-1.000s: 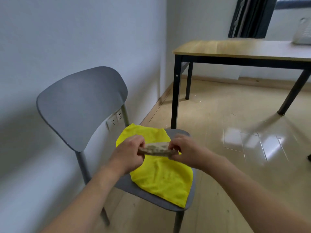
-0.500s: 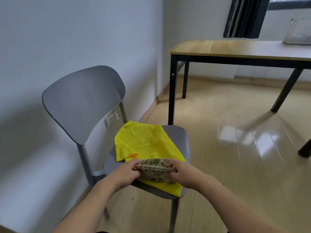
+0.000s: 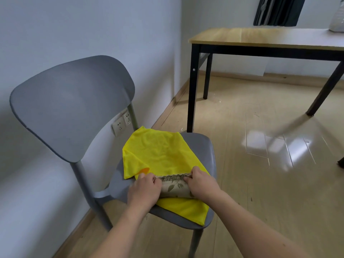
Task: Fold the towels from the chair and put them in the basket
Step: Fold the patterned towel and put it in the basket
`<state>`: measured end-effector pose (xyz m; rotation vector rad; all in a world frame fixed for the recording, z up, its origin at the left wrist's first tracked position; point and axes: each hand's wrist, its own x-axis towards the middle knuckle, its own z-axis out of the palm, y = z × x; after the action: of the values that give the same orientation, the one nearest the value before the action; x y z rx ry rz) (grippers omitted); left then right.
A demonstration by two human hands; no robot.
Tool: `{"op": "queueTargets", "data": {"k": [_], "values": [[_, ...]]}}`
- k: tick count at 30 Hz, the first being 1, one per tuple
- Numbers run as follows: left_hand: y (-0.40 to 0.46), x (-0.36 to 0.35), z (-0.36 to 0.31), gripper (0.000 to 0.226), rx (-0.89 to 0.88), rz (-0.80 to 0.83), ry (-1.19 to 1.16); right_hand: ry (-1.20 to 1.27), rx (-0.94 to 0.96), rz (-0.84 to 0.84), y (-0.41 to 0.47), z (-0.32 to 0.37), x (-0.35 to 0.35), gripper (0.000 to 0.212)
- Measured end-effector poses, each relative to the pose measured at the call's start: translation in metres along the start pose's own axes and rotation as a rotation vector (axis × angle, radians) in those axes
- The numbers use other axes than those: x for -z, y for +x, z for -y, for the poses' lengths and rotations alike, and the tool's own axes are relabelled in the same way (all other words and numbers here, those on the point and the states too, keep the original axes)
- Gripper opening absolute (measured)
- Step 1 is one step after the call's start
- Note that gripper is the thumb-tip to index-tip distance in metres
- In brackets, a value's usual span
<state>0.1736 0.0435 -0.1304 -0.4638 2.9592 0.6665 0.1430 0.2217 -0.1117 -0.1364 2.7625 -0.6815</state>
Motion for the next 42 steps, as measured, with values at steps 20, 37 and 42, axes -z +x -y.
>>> {"op": "queueTargets", "data": {"k": [20,37,42], "values": [[-0.004,-0.001,0.014,0.021,-0.12,-0.076,-0.171,0.037,0.052,-0.038,-0.019,0.011,0.015,0.022],[0.033,0.069,-0.112,0.029,0.292,0.455,-1.174,0.642,-0.106,-0.295,0.017,0.017,0.13,0.026],[0.121,0.051,-0.157,0.04,0.251,0.379,-0.87,0.547,-0.173,-0.264,0.098,-0.005,0.155,0.023]]}}
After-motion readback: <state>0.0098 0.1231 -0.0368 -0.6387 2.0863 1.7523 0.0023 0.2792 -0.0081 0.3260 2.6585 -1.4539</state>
